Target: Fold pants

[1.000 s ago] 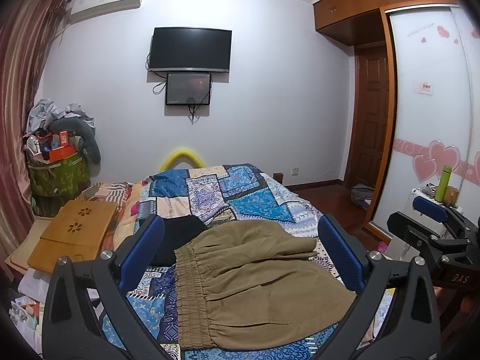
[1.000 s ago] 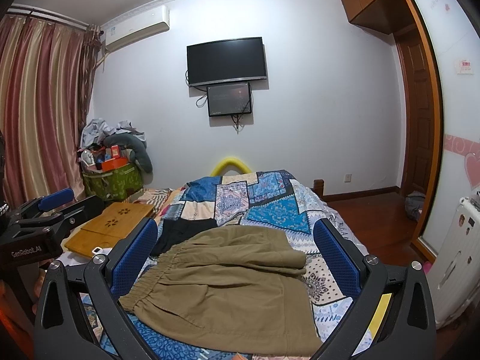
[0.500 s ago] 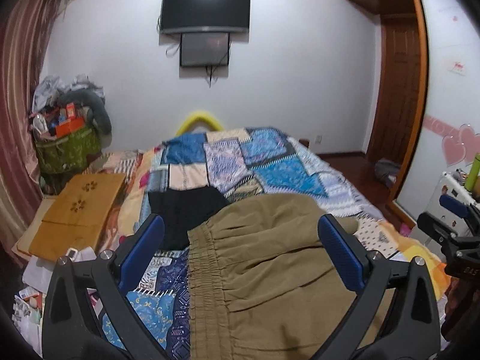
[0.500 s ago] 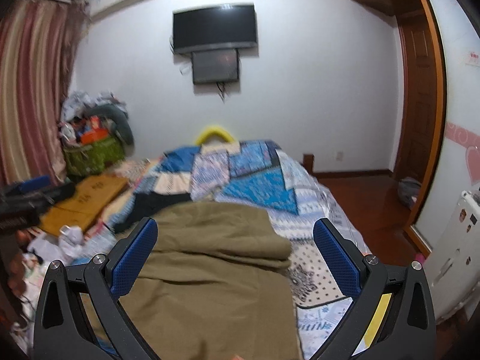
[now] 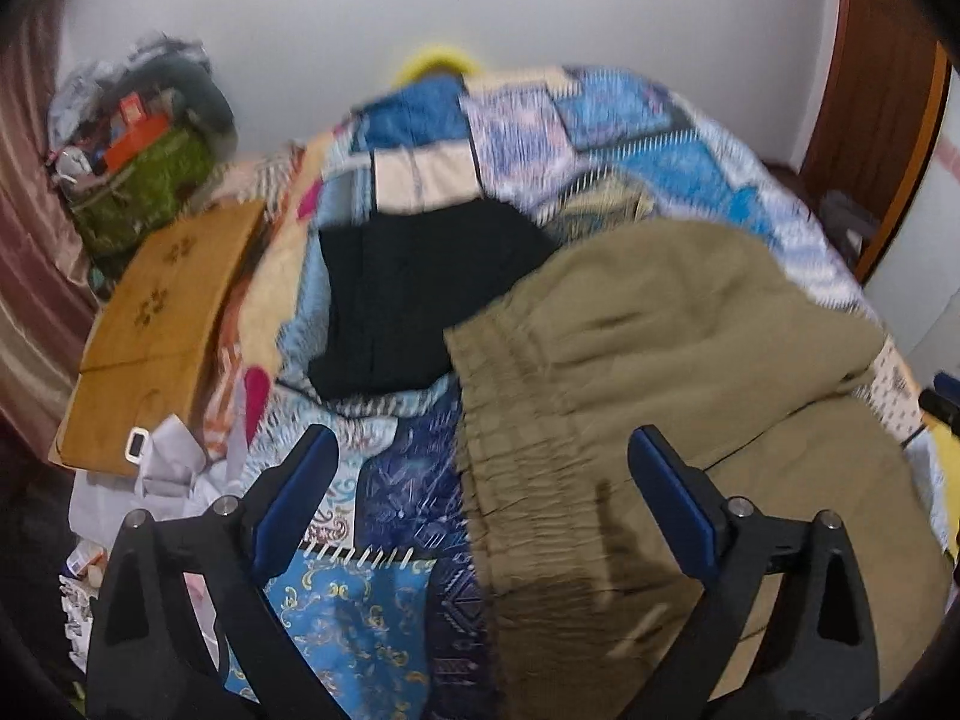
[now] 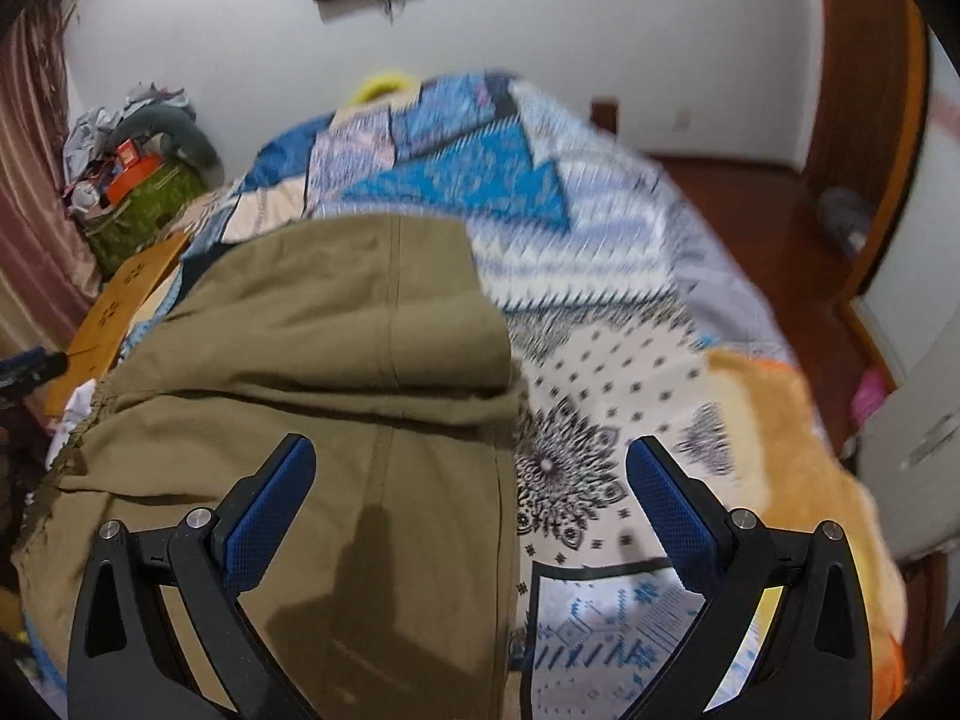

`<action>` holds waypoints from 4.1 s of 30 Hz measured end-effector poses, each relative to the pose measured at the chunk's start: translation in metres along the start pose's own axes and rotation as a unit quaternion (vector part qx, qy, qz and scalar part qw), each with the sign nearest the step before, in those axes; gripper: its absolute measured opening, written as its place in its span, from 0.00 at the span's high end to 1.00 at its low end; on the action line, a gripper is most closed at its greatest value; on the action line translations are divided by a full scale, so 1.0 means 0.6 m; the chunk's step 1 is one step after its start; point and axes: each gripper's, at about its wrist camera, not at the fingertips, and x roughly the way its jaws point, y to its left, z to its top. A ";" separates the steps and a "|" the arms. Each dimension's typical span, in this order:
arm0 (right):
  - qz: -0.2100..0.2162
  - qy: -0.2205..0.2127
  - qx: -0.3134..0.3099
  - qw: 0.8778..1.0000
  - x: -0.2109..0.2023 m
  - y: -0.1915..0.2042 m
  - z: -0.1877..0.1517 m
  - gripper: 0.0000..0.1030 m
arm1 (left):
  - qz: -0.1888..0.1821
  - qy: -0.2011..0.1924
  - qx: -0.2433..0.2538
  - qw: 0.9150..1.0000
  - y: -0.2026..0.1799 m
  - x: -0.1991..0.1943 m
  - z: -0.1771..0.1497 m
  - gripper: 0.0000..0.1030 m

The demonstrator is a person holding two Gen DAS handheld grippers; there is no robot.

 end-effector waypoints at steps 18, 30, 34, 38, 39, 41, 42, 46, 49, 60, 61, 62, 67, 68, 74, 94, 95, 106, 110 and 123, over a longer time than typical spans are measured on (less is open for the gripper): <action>0.113 0.141 0.070 0.981 0.117 -0.044 0.003 0.58 | -0.057 0.071 0.032 0.995 -0.022 0.067 -0.038 0.23; 0.050 0.131 0.007 0.990 0.091 -0.006 -0.013 0.94 | -0.004 0.045 0.063 0.997 -0.034 0.050 -0.046 0.32; 0.046 0.129 0.018 0.990 0.086 -0.016 -0.021 0.94 | 0.005 0.041 0.077 0.996 -0.037 0.052 -0.048 0.27; 0.019 0.120 -0.004 0.993 0.081 0.003 -0.016 0.92 | -0.023 0.066 0.060 0.996 -0.024 0.058 -0.038 0.27; 0.013 0.118 -0.014 0.993 0.076 0.008 -0.016 0.89 | -0.029 0.072 0.053 0.996 -0.021 0.056 -0.036 0.27; 0.009 0.118 -0.021 0.993 0.064 0.010 -0.010 0.88 | -0.031 0.073 0.048 0.996 -0.017 0.047 -0.031 0.27; 0.011 0.117 -0.020 0.993 0.058 0.010 -0.010 0.88 | -0.026 0.068 0.051 0.996 -0.018 0.040 -0.029 0.27; 0.034 0.087 0.000 0.996 0.025 0.002 0.011 0.81 | -0.020 0.040 0.063 0.997 -0.022 0.016 -0.014 0.20; 0.034 0.055 -0.004 0.998 0.008 0.004 0.035 0.64 | -0.018 0.020 0.060 0.998 -0.018 0.009 0.008 0.13; 0.070 0.070 0.047 0.994 0.095 -0.021 0.067 0.45 | -0.029 0.081 0.025 0.996 0.003 0.107 0.022 0.09; 0.075 0.073 0.046 0.993 0.101 -0.019 0.066 0.47 | -0.029 0.080 0.021 0.996 0.002 0.111 0.018 0.07; 0.079 0.076 0.042 0.993 0.102 -0.016 0.063 0.54 | -0.027 0.076 0.019 0.997 0.000 0.113 0.015 0.07; 0.067 0.079 -0.012 0.995 0.117 0.010 0.052 0.73 | -0.002 0.050 0.048 0.998 -0.016 0.114 0.008 0.05; 0.059 0.076 -0.019 0.995 0.116 0.012 0.051 0.83 | 0.018 0.038 0.060 0.997 -0.021 0.112 0.007 0.05; 0.006 0.073 -0.065 0.995 0.131 0.018 0.047 0.94 | 0.090 -0.004 0.096 0.991 -0.040 0.104 -0.002 0.05; -0.037 0.044 -0.088 0.994 0.040 0.023 0.087 0.37 | -0.030 0.016 -0.006 0.999 0.051 0.041 0.033 0.04; -0.037 0.032 -0.084 0.995 0.029 0.023 0.095 0.32 | -0.029 0.011 -0.013 0.999 0.059 0.036 0.040 0.04; -0.009 0.002 -0.064 0.998 0.068 0.046 0.180 0.24 | -0.041 0.033 -0.041 0.998 0.076 0.116 0.110 0.04; 0.010 0.013 -0.072 0.997 0.110 0.052 0.196 0.24 | -0.070 0.070 -0.031 0.995 0.066 0.184 0.120 0.04; 0.032 0.074 -0.026 0.996 0.279 0.019 0.232 0.45 | -0.114 0.134 -0.070 0.982 0.059 0.306 0.101 0.33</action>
